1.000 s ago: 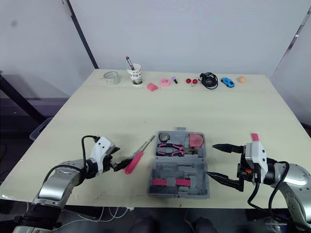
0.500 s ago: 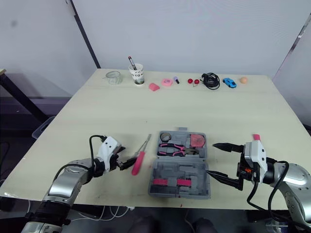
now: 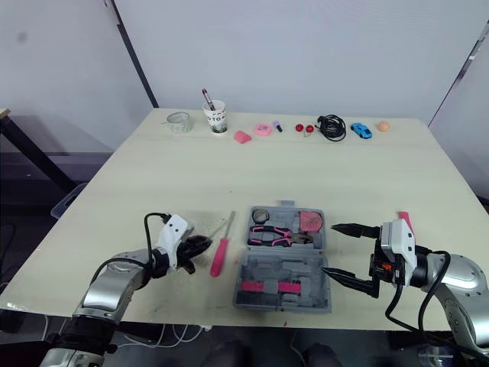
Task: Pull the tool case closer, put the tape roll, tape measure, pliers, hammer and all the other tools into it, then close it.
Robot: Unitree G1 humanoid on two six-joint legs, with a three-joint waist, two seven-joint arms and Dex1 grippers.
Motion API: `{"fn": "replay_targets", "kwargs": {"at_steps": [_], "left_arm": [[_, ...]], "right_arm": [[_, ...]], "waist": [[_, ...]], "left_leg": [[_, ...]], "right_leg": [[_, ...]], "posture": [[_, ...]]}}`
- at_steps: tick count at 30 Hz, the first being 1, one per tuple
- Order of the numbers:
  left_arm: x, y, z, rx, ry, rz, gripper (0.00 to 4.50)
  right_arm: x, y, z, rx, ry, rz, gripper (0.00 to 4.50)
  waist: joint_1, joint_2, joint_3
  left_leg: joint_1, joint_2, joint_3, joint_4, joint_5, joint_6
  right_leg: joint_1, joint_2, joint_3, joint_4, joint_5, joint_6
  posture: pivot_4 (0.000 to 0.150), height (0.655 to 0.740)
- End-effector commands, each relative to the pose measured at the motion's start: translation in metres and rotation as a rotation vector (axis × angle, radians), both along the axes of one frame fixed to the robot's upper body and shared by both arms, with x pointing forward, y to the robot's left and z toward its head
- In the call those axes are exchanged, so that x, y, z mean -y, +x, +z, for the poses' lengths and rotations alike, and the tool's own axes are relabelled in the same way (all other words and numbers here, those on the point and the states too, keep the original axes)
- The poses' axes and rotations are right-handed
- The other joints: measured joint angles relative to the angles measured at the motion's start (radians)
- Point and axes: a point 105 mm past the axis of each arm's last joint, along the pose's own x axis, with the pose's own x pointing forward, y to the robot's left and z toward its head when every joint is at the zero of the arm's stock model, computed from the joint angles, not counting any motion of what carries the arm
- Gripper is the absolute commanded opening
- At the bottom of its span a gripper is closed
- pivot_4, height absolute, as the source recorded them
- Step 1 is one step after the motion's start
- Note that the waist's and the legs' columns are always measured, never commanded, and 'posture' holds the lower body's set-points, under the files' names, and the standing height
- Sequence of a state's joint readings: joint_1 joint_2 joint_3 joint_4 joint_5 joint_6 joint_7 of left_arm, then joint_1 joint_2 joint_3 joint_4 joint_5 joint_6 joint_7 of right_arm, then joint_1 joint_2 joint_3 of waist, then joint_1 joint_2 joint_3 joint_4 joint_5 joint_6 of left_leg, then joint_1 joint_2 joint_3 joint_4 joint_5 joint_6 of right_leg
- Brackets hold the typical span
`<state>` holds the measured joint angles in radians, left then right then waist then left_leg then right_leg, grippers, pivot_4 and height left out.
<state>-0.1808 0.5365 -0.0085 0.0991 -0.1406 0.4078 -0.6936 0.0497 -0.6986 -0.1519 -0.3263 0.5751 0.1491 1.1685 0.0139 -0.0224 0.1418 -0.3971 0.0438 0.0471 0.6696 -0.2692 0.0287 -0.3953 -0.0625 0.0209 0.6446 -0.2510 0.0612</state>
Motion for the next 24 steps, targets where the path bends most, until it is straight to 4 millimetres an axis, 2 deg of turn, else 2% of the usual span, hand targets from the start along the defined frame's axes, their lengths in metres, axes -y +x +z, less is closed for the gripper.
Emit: {"fn": "replay_targets", "kwargs": {"at_steps": [1, 6, 10, 18, 24], "left_arm": [[0.001, -0.006, -0.007, -0.001, -0.003, 0.024, 0.11], [-0.006, -0.011, -0.012, 0.003, -0.003, 0.059, 0.11], [-0.012, -0.011, -0.007, 0.026, -0.014, 0.080, 0.11], [-0.032, -0.012, 0.029, 0.094, 0.009, 0.034, 0.11], [-0.031, -0.017, 0.050, 0.093, 0.054, -0.077, 0.11]], "right_arm": [[-0.002, 0.001, 0.005, 0.030, 0.008, 0.009, 4.50], [-0.005, 0.002, 0.006, 0.029, 0.014, 0.018, 4.50], [-0.006, 0.003, 0.009, 0.033, 0.022, 0.026, 4.50], [-0.008, 0.006, 0.015, 0.039, 0.045, 0.051, 4.50], [-0.010, 0.005, 0.017, 0.041, 0.063, 0.073, 4.50]], "waist": [[0.000, 0.000, 0.000], [-0.002, 0.001, -0.001], [-0.005, 0.001, -0.001], [-0.008, 0.001, 0.000], [0.000, 0.001, 0.000]], "left_leg": [[0.000, 0.000, 0.000, 0.000, 0.000, 0.000], [0.001, 0.000, 0.000, 0.000, 0.000, 0.000], [0.001, 0.000, -0.001, 0.000, 0.000, 0.000], [0.001, 0.001, -0.001, 0.000, 0.000, 0.000], [0.000, 0.001, 0.000, 0.000, 0.000, 0.000]], "right_leg": [[0.000, 0.000, 0.000, 0.000, 0.000, 0.000], [0.000, 0.000, 0.000, 0.000, 0.000, 0.000], [0.000, 0.000, 0.000, 0.000, 0.000, 0.000], [0.000, 0.000, 0.000, 0.001, 0.000, 0.000], [0.000, -0.001, 0.000, 0.000, 0.000, 0.000]], "posture": [[0.150, 0.7400], [0.150, 0.7400], [0.150, 0.7400], [0.150, 0.7400], [0.150, 0.7400]]}}
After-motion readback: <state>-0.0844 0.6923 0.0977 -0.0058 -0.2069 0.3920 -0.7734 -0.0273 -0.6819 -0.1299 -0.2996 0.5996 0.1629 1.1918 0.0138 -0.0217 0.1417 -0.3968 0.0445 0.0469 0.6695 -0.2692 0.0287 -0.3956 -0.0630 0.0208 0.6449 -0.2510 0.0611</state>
